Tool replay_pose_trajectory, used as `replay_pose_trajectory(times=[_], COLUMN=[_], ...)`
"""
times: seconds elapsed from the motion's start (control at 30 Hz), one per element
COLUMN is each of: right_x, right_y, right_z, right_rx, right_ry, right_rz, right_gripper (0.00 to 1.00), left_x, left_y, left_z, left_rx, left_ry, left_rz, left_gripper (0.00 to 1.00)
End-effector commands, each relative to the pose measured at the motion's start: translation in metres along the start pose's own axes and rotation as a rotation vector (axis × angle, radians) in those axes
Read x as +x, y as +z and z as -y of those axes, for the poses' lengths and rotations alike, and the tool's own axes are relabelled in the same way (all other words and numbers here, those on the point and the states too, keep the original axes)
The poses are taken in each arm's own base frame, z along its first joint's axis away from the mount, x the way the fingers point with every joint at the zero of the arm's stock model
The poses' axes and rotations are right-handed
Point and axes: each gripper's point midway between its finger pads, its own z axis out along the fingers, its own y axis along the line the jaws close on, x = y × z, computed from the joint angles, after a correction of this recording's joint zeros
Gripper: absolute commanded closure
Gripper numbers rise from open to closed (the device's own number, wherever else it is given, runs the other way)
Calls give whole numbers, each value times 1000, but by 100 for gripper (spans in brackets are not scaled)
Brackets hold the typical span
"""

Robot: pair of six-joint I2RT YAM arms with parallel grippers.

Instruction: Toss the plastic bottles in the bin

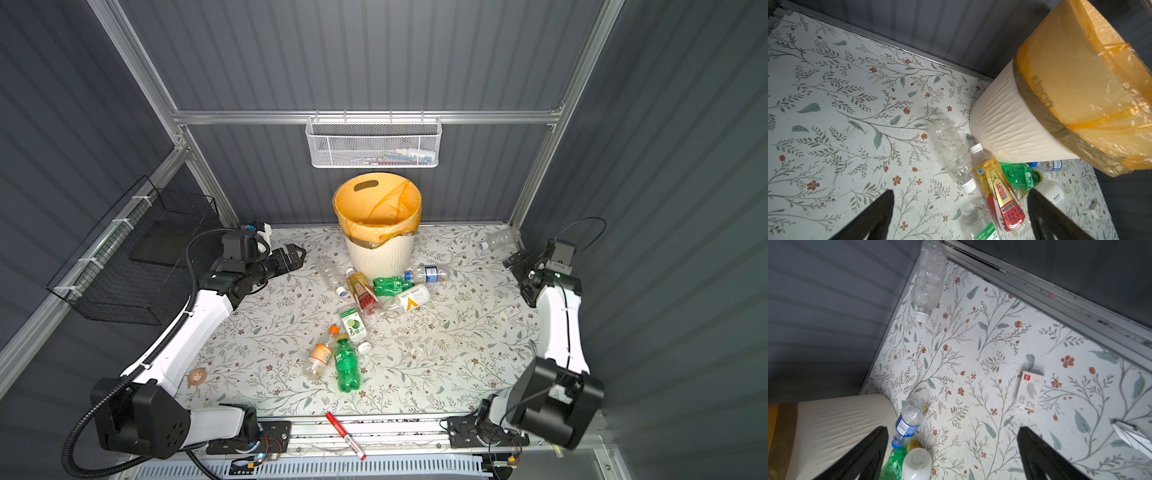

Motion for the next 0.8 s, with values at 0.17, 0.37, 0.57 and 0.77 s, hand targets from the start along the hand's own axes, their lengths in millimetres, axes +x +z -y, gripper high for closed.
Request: replay_pose_trajectory(times=[0.17, 0.37, 0.57, 0.77], right_x=[-44, -51, -59, -59], right_y=[79, 151, 221, 267], right_z=[-23, -60, -92, -102], right_rx=[39, 35, 31, 57], right_ry=[-26, -78, -51, 21], right_rz=[-100, -132, -98, -53], right_gripper=[1, 1, 1, 3], left_x=[6, 5, 8, 12], left_y=[8, 25, 29, 29], left_z=[-20, -25, -29, -37], left_rx=[-55, -65, -80, -124], left_ry=[46, 53, 58, 58], left_rz=[-22, -58, -87, -111], left_gripper=[0, 0, 0, 0])
